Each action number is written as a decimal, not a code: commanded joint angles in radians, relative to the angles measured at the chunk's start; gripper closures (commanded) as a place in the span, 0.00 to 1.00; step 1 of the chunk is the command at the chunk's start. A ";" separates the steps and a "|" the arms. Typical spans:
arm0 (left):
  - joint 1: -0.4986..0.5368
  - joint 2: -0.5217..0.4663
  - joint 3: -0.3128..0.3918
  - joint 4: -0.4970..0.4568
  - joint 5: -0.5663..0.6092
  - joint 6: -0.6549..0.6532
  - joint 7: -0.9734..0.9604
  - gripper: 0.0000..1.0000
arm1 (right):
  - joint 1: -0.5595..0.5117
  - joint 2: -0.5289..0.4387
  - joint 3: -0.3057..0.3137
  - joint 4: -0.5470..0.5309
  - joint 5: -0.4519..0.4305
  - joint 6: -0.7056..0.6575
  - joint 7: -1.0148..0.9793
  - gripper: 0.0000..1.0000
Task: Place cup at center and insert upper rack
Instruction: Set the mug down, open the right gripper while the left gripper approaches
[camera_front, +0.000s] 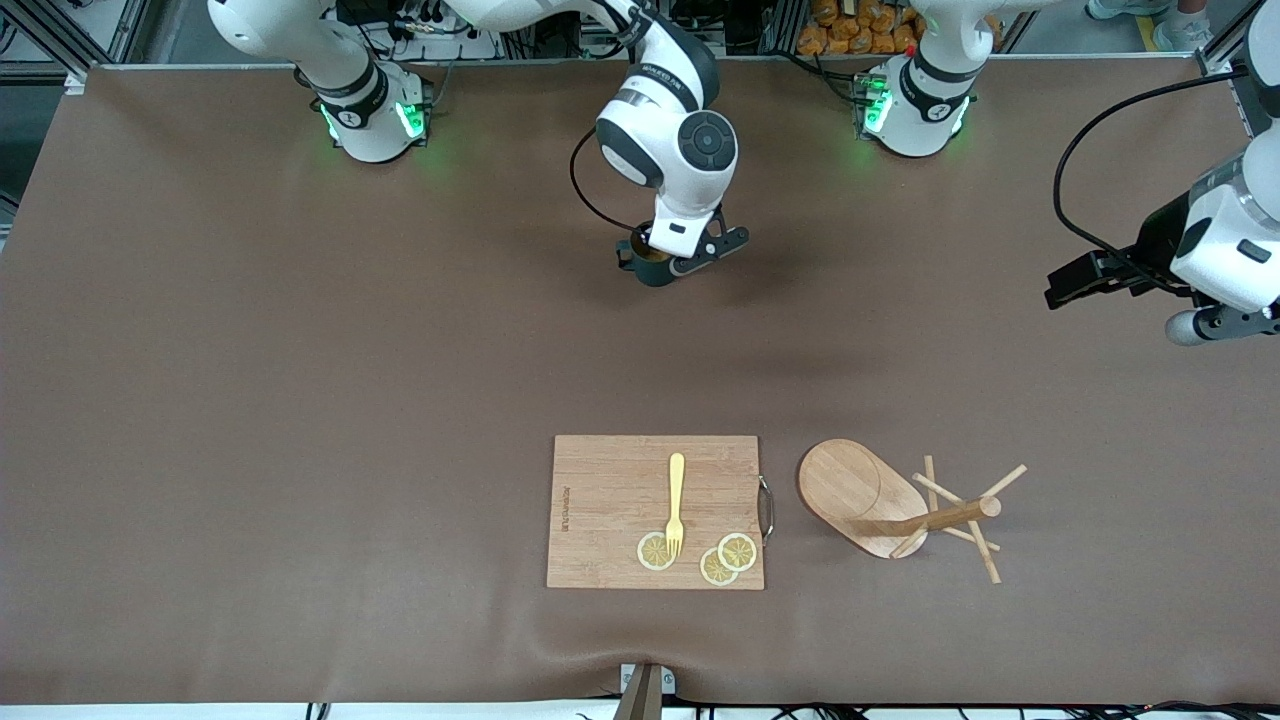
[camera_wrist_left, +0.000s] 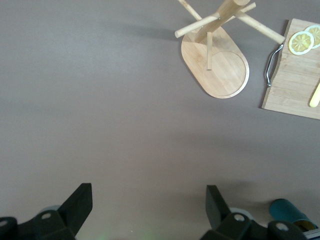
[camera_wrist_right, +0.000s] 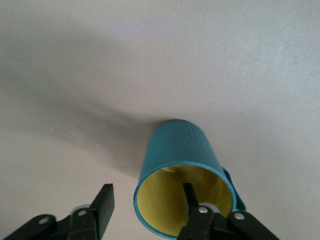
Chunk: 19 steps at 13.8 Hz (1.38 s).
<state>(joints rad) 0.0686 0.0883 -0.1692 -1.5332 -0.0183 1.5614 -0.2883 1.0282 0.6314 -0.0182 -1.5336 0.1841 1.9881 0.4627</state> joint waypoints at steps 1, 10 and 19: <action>-0.029 -0.004 -0.004 0.015 0.001 -0.006 -0.089 0.00 | -0.065 -0.021 0.008 0.039 0.079 -0.023 -0.001 0.21; -0.304 -0.001 0.000 0.018 -0.017 -0.007 -0.802 0.00 | -0.411 -0.289 0.009 0.055 0.112 -0.233 -0.024 0.00; -0.718 0.207 0.031 0.157 0.115 -0.007 -1.469 0.00 | -0.931 -0.418 0.004 0.055 -0.015 -0.428 -0.338 0.00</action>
<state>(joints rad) -0.5655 0.2213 -0.1542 -1.4505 0.0324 1.5681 -1.6568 0.1604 0.2402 -0.0364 -1.4525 0.2314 1.5588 0.1797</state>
